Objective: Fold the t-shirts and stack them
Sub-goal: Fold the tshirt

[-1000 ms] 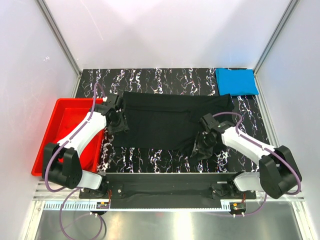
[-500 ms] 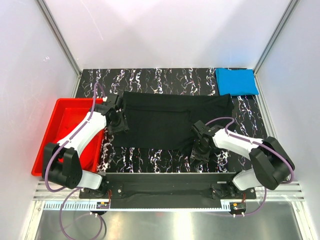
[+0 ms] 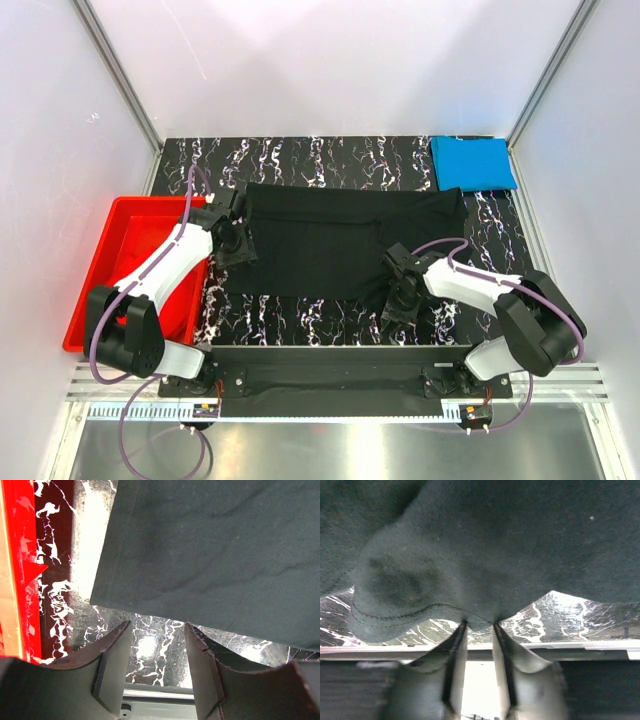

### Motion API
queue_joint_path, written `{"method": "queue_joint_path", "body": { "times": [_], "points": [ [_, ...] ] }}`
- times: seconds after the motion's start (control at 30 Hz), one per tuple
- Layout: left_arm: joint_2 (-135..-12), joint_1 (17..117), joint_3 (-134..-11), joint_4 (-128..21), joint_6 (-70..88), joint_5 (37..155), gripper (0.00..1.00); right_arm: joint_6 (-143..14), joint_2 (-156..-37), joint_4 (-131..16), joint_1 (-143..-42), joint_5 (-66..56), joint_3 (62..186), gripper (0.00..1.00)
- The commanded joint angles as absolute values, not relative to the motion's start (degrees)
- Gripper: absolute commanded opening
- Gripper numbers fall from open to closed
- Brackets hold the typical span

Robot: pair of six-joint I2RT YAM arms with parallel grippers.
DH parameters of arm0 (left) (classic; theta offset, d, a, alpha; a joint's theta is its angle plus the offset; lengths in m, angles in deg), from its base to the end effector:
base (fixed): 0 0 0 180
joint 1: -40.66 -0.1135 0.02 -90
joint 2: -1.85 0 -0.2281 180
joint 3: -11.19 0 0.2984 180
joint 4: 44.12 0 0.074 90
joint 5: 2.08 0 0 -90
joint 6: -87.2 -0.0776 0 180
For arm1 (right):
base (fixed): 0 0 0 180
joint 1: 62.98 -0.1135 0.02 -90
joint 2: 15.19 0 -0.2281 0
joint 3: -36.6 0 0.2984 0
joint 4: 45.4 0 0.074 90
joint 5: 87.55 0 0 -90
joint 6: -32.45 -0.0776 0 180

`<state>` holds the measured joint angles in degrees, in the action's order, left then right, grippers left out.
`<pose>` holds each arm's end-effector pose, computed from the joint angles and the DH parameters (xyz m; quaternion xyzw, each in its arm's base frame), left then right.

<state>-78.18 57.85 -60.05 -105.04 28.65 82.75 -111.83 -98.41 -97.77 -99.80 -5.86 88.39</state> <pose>0.3153 -0.0902 0.1507 -0.1299 0.9748 -0.0320 0.1786 0.2046 0.1672 0.0345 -0.1473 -0.9850 -0.0892 0.0139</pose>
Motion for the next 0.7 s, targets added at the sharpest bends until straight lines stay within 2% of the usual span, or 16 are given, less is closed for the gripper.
{"method": "queue_joint_path", "body": {
  "times": [0.0, 0.23, 0.4, 0.67],
  "points": [
    [-76.8, 57.7, -60.7, -104.2, 27.6, 81.6, 0.51, -114.1, -100.1, -95.1, -100.7, -3.4, 84.9, 0.30],
    [-75.6, 55.8, -59.6, -103.6, 27.9, 82.0, 0.54, -114.5, -92.4, -99.7, -100.7, -2.6, 83.1, 0.01],
    [-75.8, 54.5, -59.3, -103.8, 28.1, 81.8, 0.57, -115.5, -83.7, -107.2, -100.7, -2.5, 83.5, 0.00],
    [-79.1, 51.2, -60.3, -104.8, 29.0, 82.3, 0.57, -115.9, -68.9, -119.6, -100.7, 2.1, 90.5, 0.00]
  ]
}}
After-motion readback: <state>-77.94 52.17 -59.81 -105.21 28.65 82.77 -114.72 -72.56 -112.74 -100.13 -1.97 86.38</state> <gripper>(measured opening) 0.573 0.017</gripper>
